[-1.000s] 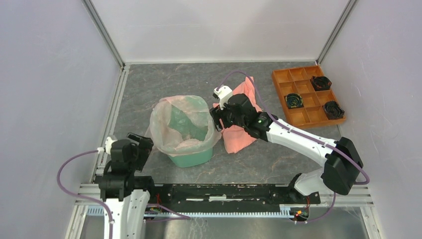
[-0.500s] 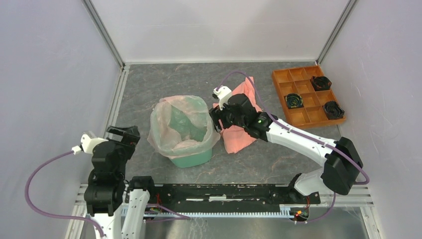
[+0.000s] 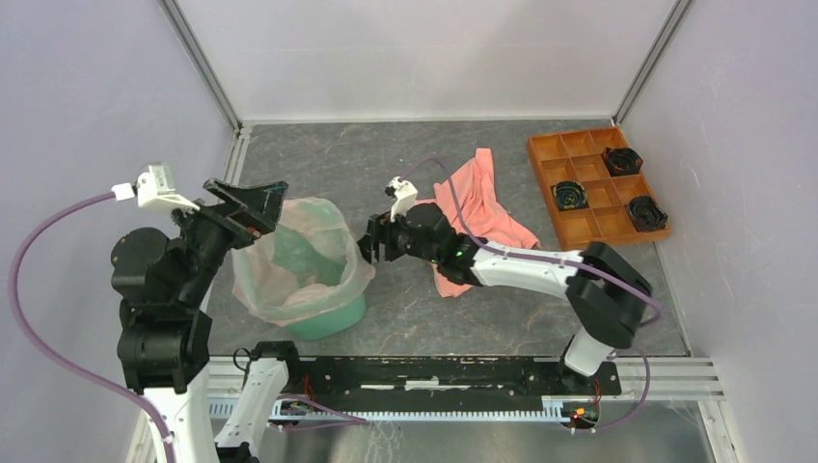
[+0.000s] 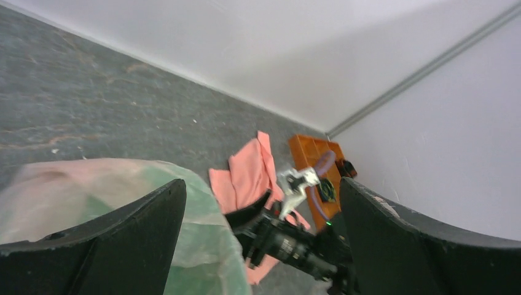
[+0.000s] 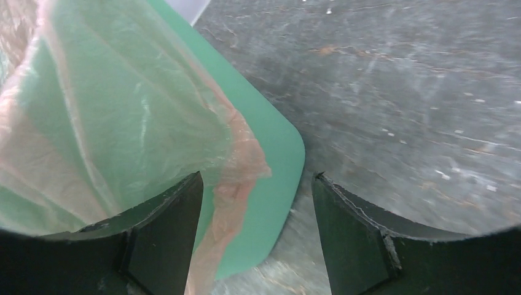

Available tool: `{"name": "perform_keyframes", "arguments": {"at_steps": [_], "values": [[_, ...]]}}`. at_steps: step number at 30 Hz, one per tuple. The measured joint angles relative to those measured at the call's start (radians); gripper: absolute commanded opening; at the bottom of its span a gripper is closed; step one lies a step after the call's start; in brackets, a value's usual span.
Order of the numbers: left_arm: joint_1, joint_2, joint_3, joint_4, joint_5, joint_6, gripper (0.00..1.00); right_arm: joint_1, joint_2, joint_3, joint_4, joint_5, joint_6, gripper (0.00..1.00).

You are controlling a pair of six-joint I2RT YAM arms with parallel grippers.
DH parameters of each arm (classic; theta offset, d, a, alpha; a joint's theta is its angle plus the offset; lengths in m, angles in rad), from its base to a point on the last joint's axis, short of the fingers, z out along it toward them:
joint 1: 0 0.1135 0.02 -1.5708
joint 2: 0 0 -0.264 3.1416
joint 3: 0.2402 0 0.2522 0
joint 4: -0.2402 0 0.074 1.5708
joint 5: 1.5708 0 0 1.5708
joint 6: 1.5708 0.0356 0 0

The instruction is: Put the trash bags into the trash bin

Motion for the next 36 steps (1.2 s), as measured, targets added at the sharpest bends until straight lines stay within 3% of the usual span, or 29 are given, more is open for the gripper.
{"name": "perform_keyframes", "arguments": {"at_steps": [5,10,14,20,29,36], "values": [[0.0,0.032,-0.01,-0.008,0.103,0.013,0.98,0.022,0.137,0.115,0.033,0.019,0.051,0.81],[0.0,0.035,-0.05,-0.084,0.093,0.05,0.96,0.01,0.116,0.188,-0.077,0.016,-0.092,0.96],[0.0,0.04,-0.117,-0.113,0.075,0.064,0.93,0.008,0.011,0.188,-0.233,0.05,-0.236,0.98],[0.0,0.115,-0.256,-0.082,0.098,0.064,0.96,0.008,-0.246,0.071,-0.364,0.128,-0.362,0.98],[0.0,0.195,-0.519,0.222,0.193,0.006,0.96,0.008,-0.318,-0.089,-0.407,0.133,-0.398,0.98],[0.0,0.251,-0.607,0.494,0.18,-0.069,0.97,0.007,-0.325,-0.159,-0.418,0.109,-0.383,0.98]]}}
